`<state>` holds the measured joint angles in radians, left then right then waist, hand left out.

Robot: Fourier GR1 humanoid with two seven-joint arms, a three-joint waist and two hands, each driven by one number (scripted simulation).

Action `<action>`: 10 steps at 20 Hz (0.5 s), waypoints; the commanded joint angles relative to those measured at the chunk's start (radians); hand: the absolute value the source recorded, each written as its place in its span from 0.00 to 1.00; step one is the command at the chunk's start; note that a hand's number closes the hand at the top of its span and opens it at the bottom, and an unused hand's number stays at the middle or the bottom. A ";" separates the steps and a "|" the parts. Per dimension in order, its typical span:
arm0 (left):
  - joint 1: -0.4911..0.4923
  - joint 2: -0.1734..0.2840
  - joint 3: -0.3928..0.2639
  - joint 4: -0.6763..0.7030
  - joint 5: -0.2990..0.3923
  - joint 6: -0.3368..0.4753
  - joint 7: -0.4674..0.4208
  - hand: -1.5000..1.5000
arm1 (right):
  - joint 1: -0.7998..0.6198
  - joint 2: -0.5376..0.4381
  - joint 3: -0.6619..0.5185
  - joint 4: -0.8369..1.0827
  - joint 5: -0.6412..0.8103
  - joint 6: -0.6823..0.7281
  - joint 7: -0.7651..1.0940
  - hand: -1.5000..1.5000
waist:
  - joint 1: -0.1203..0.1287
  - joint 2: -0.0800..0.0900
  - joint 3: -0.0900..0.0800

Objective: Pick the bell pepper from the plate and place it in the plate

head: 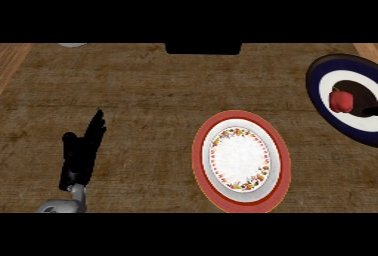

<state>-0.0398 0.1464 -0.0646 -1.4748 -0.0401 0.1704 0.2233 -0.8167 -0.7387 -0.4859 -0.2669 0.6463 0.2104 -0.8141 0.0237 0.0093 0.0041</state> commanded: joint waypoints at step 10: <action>-0.026 0.007 0.012 0.013 -0.007 -0.009 -0.003 0.50 | 0.025 -0.114 -0.103 0.085 -0.144 0.307 -0.114 0.00 | 0.015 0.008 0.001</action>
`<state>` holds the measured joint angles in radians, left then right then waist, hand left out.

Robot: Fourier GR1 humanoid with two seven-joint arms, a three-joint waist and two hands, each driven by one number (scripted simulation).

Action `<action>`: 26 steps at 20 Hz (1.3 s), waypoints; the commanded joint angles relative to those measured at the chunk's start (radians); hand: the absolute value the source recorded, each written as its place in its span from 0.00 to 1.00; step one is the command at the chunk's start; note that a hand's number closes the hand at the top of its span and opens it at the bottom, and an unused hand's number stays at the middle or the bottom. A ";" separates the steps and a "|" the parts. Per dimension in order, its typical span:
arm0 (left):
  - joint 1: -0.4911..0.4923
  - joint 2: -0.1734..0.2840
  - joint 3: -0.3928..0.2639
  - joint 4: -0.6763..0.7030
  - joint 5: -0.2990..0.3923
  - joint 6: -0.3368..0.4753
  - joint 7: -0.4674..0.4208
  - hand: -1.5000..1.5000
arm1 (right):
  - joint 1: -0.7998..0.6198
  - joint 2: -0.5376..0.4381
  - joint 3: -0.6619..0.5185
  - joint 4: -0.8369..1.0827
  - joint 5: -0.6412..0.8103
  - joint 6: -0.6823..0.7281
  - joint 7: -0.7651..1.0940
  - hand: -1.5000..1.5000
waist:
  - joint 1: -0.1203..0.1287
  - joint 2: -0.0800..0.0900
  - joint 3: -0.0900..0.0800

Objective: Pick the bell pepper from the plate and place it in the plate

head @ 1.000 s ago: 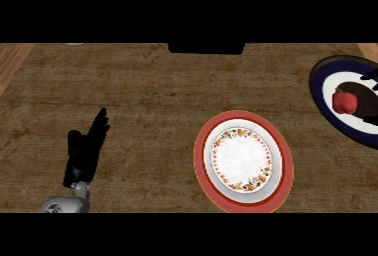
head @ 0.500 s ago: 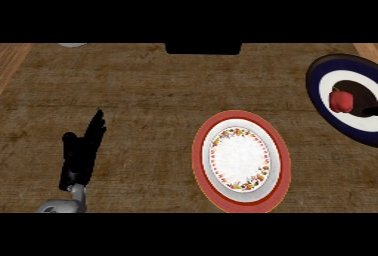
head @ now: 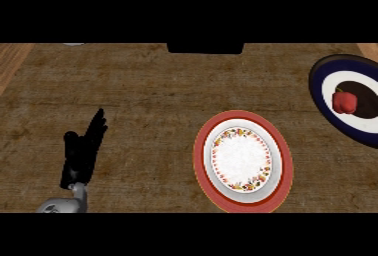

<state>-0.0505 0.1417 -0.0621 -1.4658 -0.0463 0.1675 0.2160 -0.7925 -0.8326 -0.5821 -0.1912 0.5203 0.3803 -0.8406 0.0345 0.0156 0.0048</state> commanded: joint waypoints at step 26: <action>0.017 -0.024 -0.012 -0.011 -0.019 -0.007 -0.006 0.50 | 0.117 -0.017 0.017 0.023 -0.037 -0.070 -0.139 0.00 | 0.018 0.007 0.003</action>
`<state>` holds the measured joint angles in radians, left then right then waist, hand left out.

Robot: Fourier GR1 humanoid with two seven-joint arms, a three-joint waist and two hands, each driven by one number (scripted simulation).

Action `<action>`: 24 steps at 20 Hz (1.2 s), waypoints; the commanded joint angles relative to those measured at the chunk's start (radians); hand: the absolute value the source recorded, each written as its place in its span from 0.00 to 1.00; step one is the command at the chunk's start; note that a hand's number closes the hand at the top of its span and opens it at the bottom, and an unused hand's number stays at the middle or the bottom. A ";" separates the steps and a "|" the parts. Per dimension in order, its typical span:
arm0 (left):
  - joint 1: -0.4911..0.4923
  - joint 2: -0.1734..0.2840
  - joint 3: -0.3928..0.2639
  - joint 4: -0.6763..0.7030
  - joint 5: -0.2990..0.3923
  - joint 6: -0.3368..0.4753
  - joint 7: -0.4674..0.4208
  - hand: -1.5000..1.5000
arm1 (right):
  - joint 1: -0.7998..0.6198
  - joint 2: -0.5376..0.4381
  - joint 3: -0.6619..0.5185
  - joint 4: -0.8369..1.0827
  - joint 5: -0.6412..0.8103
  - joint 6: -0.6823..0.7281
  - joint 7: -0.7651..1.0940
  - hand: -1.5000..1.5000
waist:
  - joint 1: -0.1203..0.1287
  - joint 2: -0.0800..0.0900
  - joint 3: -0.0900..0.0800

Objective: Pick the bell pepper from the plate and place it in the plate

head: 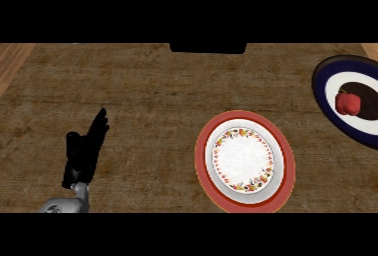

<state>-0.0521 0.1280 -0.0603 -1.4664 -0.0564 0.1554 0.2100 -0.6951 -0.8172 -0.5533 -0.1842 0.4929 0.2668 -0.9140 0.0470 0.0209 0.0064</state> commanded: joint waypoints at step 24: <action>-0.039 -0.009 0.004 0.000 -0.012 0.002 0.026 0.50 | 0.106 -0.103 -0.084 0.039 -0.077 -0.032 -0.078 0.00 | 0.001 0.009 0.006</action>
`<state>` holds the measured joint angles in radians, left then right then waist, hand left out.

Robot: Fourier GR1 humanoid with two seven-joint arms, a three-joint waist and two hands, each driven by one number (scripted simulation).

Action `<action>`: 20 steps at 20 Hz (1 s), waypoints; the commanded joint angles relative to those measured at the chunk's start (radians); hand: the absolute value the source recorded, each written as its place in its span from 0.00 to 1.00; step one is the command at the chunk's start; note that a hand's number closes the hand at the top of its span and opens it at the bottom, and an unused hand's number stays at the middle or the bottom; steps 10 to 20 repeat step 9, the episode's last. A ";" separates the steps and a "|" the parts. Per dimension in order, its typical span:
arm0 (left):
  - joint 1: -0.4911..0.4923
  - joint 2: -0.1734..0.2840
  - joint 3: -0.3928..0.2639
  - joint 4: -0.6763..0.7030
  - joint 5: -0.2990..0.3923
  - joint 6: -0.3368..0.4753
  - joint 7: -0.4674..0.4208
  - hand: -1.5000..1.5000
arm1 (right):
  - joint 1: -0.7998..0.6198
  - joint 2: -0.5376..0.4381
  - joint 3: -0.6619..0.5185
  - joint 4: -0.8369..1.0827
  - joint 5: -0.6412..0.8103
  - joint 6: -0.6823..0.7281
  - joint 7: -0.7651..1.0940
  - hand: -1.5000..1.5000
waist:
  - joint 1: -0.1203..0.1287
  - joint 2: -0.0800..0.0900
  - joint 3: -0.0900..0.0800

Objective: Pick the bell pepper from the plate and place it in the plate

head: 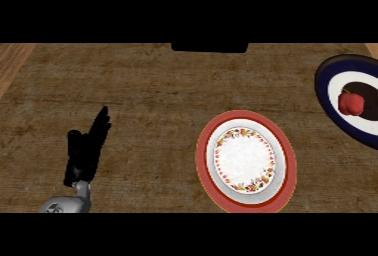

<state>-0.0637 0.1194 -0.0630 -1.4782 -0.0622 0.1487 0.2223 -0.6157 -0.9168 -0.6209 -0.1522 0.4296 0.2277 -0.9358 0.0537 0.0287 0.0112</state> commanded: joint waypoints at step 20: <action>0.003 0.010 0.014 0.031 0.012 -0.022 -0.027 0.50 | 0.006 -0.038 -0.023 0.006 -0.014 -0.025 0.007 0.00 | 0.017 0.005 0.001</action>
